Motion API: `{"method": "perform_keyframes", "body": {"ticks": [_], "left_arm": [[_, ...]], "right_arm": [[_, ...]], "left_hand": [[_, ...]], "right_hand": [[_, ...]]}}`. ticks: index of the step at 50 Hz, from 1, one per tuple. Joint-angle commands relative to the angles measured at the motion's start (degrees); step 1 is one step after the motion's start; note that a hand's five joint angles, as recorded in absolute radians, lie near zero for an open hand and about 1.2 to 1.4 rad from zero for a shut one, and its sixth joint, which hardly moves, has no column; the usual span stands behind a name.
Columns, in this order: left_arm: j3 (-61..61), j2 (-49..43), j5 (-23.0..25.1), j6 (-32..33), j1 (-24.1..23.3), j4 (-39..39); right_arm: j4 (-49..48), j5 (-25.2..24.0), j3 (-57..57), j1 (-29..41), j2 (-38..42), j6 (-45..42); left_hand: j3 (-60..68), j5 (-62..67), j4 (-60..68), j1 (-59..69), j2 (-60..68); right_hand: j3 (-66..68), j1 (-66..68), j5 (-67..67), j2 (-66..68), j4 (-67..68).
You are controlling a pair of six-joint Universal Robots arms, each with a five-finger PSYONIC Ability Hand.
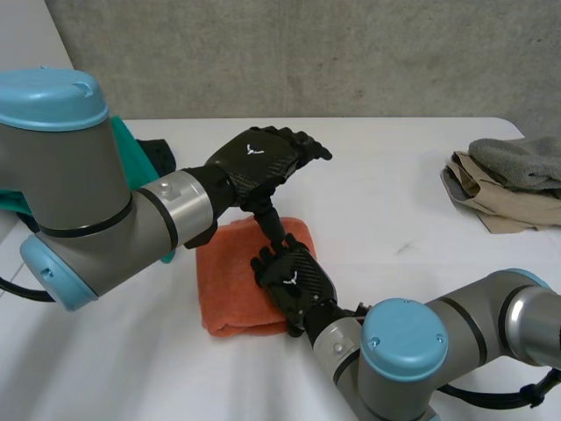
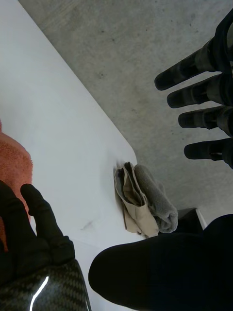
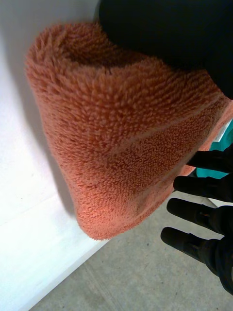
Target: Fold the laundry.
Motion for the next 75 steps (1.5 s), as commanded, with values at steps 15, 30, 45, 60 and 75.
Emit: {"method": "perform_keyframes", "body": {"ticks": [15, 30, 45, 60, 75], "left_arm": [[-0.16, 0.34, -0.04, -0.06, 0.6, 0.0], [0.02, 0.78, -0.74, 0.03, 1.56, 0.7], [0.28, 4.73, -3.29, -0.76, 3.41, 4.04], [-0.07, 4.21, -3.29, -0.76, 1.57, 4.04], [-0.86, 2.71, -4.96, -0.67, -0.19, 4.04]], "right_arm": [[-0.03, -0.26, -6.93, -0.11, 3.32, 0.43], [-0.56, -0.34, -12.73, -3.27, 1.31, 1.13], [-2.14, -9.13, -26.96, -22.49, -5.64, 10.42], [-13.37, -25.28, -40.93, -52.73, 7.33, 28.43], [-21.3, -38.92, -36.48, -66.11, 21.52, 36.02]], "left_hand": [[1.33, 1.84, 1.8, 2.24, 1.57], [1.33, 1.84, 1.8, 2.24, 1.57], [1.33, 1.84, 1.8, 2.24, 1.57], [1.33, 1.84, 1.8, 2.24, 1.57], [1.83, 2.35, 2.3, 2.75, 2.07]], "right_hand": [[11.43, 11.12, 15.08, 12.93, 11.37], [58.64, 58.33, 62.29, 60.14, 58.58], [58.64, 58.33, 62.29, 60.14, 58.58], [58.64, 58.33, 62.29, 60.14, 58.58], [58.64, 58.33, 62.29, 60.14, 58.58]]}}
